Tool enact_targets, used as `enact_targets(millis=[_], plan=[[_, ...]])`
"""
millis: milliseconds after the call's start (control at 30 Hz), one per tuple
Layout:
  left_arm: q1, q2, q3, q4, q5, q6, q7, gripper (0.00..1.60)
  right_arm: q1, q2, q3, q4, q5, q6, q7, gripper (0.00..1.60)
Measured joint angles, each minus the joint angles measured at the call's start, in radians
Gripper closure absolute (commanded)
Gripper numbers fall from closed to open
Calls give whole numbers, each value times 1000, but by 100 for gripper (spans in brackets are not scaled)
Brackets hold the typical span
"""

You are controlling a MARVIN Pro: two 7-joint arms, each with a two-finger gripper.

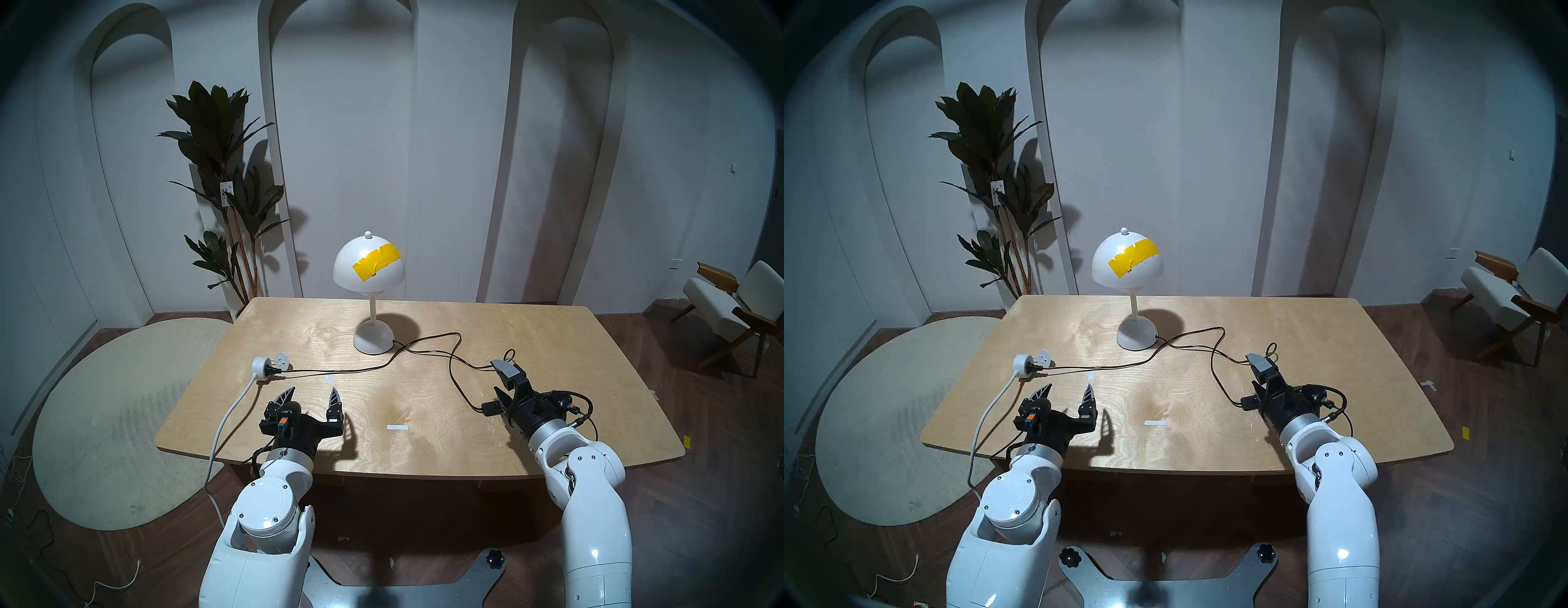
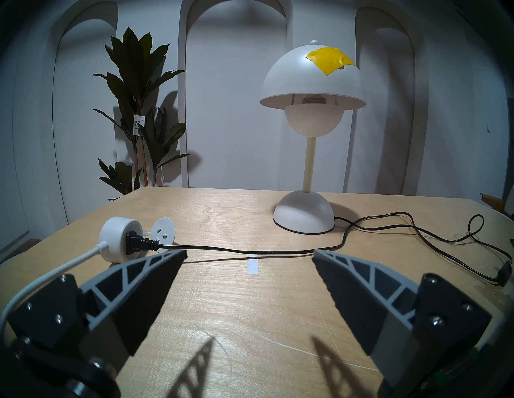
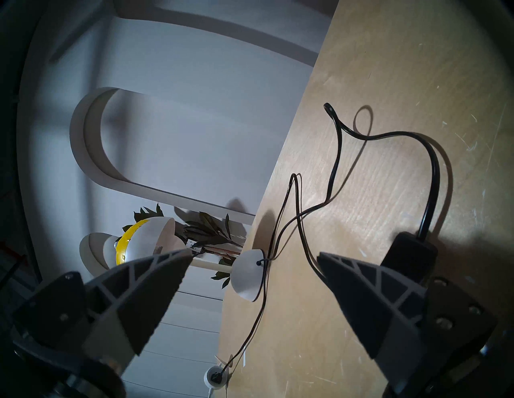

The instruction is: Turn on the table lamp by pressing the switch

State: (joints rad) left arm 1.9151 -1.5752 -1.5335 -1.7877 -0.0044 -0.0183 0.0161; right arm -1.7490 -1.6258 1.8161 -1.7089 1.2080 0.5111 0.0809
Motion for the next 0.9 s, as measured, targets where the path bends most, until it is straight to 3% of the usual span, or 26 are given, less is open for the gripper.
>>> enact_targets(millis=[633,900], plan=[[0,0,0,0,0,0,0,0,26,18,23,58,15,-9,-14,0],[0,0,0,0,0,0,0,0,34,25,29,41,27,15,-42,0]])
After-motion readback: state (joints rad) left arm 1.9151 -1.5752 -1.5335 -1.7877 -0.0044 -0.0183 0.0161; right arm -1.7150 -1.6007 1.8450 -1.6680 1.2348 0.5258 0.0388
